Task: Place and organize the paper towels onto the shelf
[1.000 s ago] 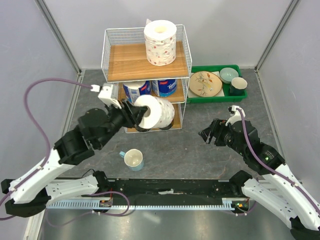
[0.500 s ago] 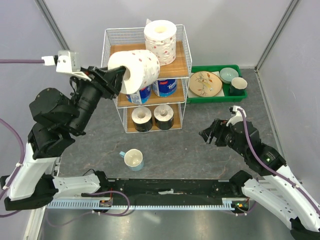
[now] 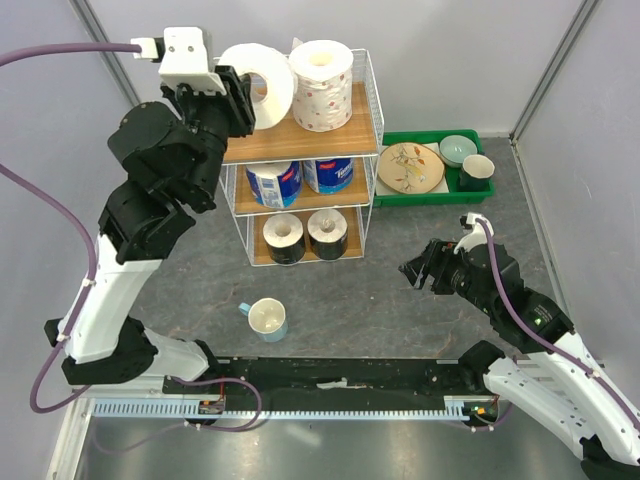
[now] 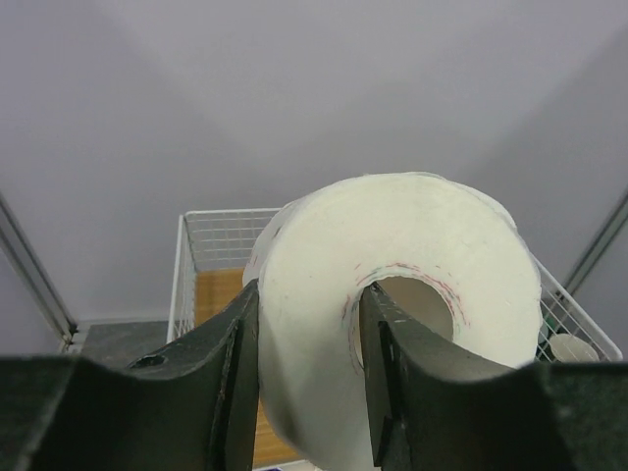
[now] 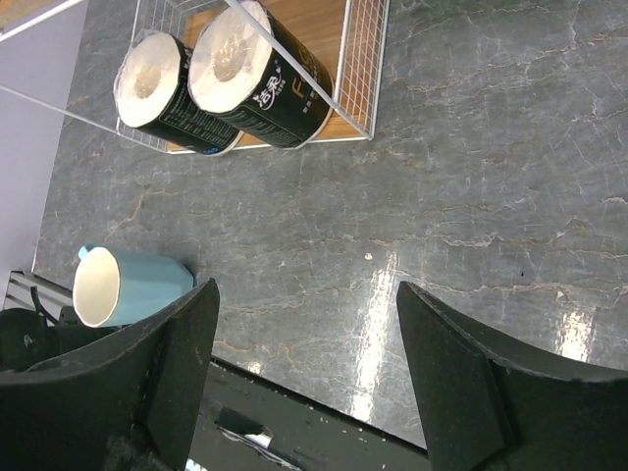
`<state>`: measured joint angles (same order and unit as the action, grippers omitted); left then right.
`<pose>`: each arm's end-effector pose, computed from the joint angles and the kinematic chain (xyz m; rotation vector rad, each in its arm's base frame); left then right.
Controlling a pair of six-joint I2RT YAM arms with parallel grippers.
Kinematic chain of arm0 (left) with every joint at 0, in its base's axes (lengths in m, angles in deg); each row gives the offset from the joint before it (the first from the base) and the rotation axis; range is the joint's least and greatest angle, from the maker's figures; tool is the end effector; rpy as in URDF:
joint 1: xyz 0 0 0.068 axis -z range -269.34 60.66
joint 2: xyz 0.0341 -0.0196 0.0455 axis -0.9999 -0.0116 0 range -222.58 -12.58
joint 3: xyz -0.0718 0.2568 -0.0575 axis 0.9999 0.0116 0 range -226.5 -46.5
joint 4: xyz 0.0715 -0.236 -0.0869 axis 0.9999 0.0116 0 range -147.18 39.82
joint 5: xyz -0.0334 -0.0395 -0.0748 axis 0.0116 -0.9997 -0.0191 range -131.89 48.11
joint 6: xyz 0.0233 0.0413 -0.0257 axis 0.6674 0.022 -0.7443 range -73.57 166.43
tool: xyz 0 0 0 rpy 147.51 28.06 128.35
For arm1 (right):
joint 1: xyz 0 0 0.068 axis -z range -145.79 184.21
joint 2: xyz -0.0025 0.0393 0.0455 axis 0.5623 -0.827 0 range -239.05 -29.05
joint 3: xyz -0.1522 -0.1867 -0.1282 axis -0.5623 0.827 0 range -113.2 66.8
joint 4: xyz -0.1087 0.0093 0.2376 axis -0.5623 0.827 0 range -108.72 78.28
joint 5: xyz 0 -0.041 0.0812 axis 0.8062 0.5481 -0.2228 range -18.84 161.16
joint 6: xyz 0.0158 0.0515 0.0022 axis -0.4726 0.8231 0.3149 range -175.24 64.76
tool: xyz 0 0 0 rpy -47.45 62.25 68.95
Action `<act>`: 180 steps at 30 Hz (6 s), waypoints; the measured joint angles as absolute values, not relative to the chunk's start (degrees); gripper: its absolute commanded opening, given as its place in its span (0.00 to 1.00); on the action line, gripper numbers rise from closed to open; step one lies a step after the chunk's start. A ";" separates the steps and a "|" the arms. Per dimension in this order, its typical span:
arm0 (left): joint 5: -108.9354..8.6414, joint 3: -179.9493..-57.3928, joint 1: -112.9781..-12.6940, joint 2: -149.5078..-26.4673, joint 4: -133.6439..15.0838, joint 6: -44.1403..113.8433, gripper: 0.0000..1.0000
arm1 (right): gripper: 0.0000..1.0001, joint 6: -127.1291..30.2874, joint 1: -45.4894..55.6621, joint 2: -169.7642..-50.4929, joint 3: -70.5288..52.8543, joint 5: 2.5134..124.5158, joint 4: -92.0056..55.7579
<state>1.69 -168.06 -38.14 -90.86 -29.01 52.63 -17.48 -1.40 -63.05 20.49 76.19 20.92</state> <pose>0.1444 -0.1404 0.6097 0.0273 1.3824 -0.1598 0.1035 0.0702 0.3218 0.0964 2.1190 0.6964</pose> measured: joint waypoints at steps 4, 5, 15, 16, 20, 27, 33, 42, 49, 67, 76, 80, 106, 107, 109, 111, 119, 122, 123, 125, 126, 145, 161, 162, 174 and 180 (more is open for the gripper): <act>1.55 -170.07 -41.15 -91.06 -27.42 52.72 0.46 | 0.82 -17.50 -1.40 -63.07 20.49 76.22 21.05; 1.53 -170.35 -41.81 -90.95 -26.87 52.69 0.46 | 0.82 -17.50 -1.40 -63.07 20.49 76.22 21.07; -7.84 -174.09 -51.56 -93.33 -17.28 45.55 0.46 | 0.82 -17.50 -1.40 -63.20 20.49 76.22 21.18; -9.59 -174.59 -53.35 -93.97 -16.07 44.32 0.46 | 0.82 -17.50 -1.40 -63.16 20.51 76.22 21.20; -16.37 -176.34 -58.18 -96.61 -12.21 40.32 0.45 | 0.82 -17.50 -1.40 -62.46 20.80 76.41 21.29; -24.26 -176.78 -61.13 -98.34 -9.80 36.54 0.45 | 0.82 -17.50 -1.40 -61.95 21.41 77.09 21.81; -26.03 -177.20 -61.54 -98.25 -9.10 35.91 0.45 | 0.82 -17.50 -1.40 -62.13 21.45 77.33 22.12; -27.19 -177.81 -61.89 -97.92 -7.62 35.67 0.48 | 0.82 -17.48 -1.40 -62.54 22.42 77.29 22.10; -27.45 -178.18 -61.89 -97.53 -6.54 35.47 0.56 | 0.82 -17.46 -1.40 -62.59 22.44 77.29 22.05; -29.24 -176.76 -62.24 -97.62 -9.15 34.44 0.73 | 0.82 -17.43 -1.40 -62.37 22.90 77.31 22.12; -30.44 -175.86 -63.27 -98.71 -12.31 33.98 0.77 | 0.82 -17.48 -1.40 -62.37 22.90 77.31 22.25; -31.36 -175.84 -64.95 -99.74 -14.04 33.79 0.77 | 0.83 -17.48 -1.40 -62.37 22.90 77.33 22.60; -39.23 -176.12 -70.22 -102.25 -17.01 31.54 0.80 | 0.83 -17.50 -1.40 -60.16 22.68 78.97 25.16; -39.60 -176.26 -70.53 -102.53 -17.15 31.38 0.80 | 0.83 -17.48 -1.40 -59.88 22.59 79.08 25.55; -40.52 -176.30 -71.01 -102.91 -17.54 30.95 0.80 | 0.84 -17.48 -1.40 -59.42 22.48 79.23 26.12; -41.11 -176.30 -71.23 -102.99 -17.78 30.57 0.80 | 0.84 -17.48 -1.40 -59.11 22.39 79.30 26.54; -43.10 -174.68 -71.25 -101.90 -18.72 29.96 0.81 | 0.84 -17.52 -1.40 -58.70 21.04 80.81 27.72; -43.56 -174.22 -71.25 -100.57 -18.72 29.94 0.81 | 0.85 -17.74 -1.40 -58.48 19.60 81.92 28.11; -43.62 -174.09 -71.25 -100.09 -18.74 29.94 0.82 | 0.85 -17.81 -1.40 -58.35 19.01 82.25 28.20; -43.75 -173.55 -71.25 -98.60 -18.87 29.94 0.82 | 0.85 -18.11 -1.40 -58.35 17.63 83.34 28.44; -43.75 -173.24 -71.25 -97.75 -19.03 29.94 0.82 | 0.86 -18.33 -1.40 -58.48 16.54 84.06 28.72; -43.27 -161.55 -71.25 -84.39 -24.62 29.55 0.82 | 0.87 -31.86 -1.40 -84.90 -22.63 92.74 24.28; -31.71 -159.38 -71.27 -84.20 -27.64 33.85 0.83 | 0.90 -45.74 -1.40 -111.63 -54.43 93.55 13.79; -31.10 -158.88 -71.27 -84.17 -28.20 34.11 0.83 | 0.90 -46.48 -1.38 -112.95 -54.98 93.74 12.74; -27.14 -154.95 -73.61 -85.73 -33.71 35.38 0.83 | 0.91 -50.48 3.06 -121.97 -56.29 95.10 1.33; -27.14 -153.24 -75.29 -86.27 -34.94 35.38 0.83 | 0.91 -49.56 5.77 -124.60 -57.80 94.40 -0.44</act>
